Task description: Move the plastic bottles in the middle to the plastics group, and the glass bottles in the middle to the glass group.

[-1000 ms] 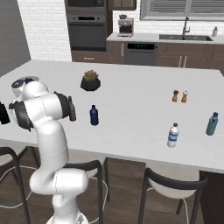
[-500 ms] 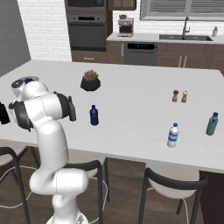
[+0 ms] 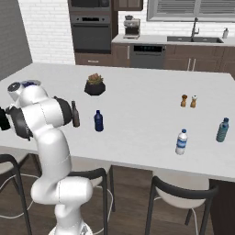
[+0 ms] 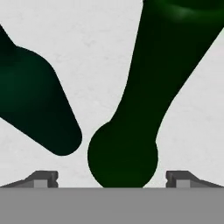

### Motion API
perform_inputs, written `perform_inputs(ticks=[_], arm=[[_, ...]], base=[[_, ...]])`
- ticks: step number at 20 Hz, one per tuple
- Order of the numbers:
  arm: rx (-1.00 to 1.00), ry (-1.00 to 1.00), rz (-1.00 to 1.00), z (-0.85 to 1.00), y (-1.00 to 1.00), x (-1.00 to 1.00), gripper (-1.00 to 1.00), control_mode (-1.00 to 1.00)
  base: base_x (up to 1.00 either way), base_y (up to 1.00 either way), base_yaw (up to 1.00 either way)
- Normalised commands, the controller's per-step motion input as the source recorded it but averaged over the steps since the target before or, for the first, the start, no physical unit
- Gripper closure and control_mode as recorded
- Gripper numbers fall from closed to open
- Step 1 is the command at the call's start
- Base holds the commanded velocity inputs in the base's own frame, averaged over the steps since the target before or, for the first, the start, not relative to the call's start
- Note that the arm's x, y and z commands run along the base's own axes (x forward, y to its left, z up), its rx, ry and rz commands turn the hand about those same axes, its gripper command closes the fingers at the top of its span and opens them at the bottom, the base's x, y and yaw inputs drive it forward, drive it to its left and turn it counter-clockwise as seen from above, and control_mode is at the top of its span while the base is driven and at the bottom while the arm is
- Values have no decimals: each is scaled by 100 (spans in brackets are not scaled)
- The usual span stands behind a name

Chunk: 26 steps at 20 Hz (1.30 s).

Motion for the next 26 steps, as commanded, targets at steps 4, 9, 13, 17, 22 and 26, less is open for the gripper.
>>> perform_inputs(ticks=[4, 9, 13, 17, 22, 26], arm=[[0, -4, -5, 55, -13, -42, -100, -100], [5, 0, -7, 52, -52, -50, -100, -100], [9, 0, -10, 44, -85, -56, -100, -100], [3, 6, -7, 37, -91, -31, -100, -100], [0, 5, -3, 19, -100, 0, -100, -100], [0, 0, 0, 2, -93, 27, -100, -100]], base=[[0, 0, 0], [0, 0, 0], [0, 0, 0], [0, 0, 0], [0, 0, 0], [0, 0, 0]])
